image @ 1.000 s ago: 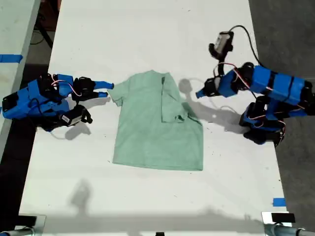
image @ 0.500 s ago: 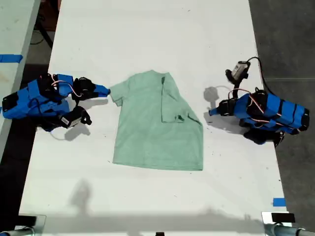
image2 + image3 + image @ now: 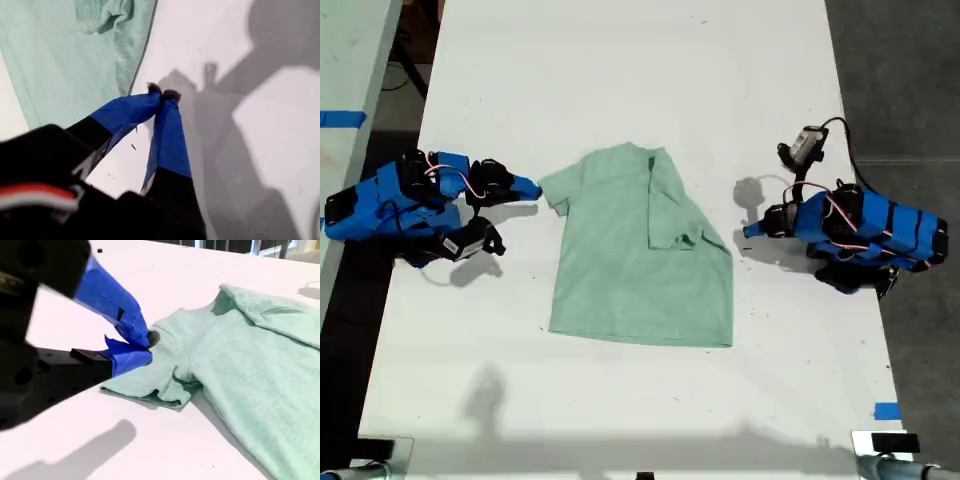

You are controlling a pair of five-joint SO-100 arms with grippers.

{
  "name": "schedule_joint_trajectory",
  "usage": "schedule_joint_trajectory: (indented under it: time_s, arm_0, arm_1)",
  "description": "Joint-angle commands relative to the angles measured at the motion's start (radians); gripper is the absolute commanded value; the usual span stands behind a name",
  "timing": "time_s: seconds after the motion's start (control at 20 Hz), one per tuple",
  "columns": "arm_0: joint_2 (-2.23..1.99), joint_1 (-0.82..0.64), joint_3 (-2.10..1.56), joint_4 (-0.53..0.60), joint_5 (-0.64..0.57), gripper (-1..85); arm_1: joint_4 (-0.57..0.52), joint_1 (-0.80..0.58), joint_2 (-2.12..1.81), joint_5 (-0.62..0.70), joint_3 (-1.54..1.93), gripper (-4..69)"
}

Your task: Fold t shirt

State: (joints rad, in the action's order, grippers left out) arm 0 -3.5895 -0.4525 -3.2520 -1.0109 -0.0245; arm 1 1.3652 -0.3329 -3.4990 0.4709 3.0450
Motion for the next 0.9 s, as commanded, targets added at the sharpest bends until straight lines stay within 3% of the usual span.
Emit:
schedule_joint_trajectory:
  time_s: [0.0, 0.15, 0.25, 0.45, 0.85]
  arm_0:
    - [0.000, 0.020, -0.043, 0.000, 0.006, -0.3]
    - [0.002, -0.048, -0.043, 0.000, -0.015, 1.7]
    - [-0.008, -0.141, -0.040, 0.009, -0.150, -0.3]
    - [-0.008, -0.244, -0.041, 0.069, -0.275, -0.3]
    - [-0.008, -0.236, -0.041, 0.005, -0.201, -0.3]
  arm_1:
    - [0.000, 0.005, -0.009, -0.017, 0.049, 1.1]
    - [0.000, 0.005, -0.009, -0.023, 0.049, 1.1]
    - [0.000, 0.008, -0.009, -0.025, 0.049, 1.1]
    - [0.000, 0.006, -0.009, -0.026, 0.049, 1.1]
    - [0.000, 0.021, -0.009, -0.048, 0.049, 1.1]
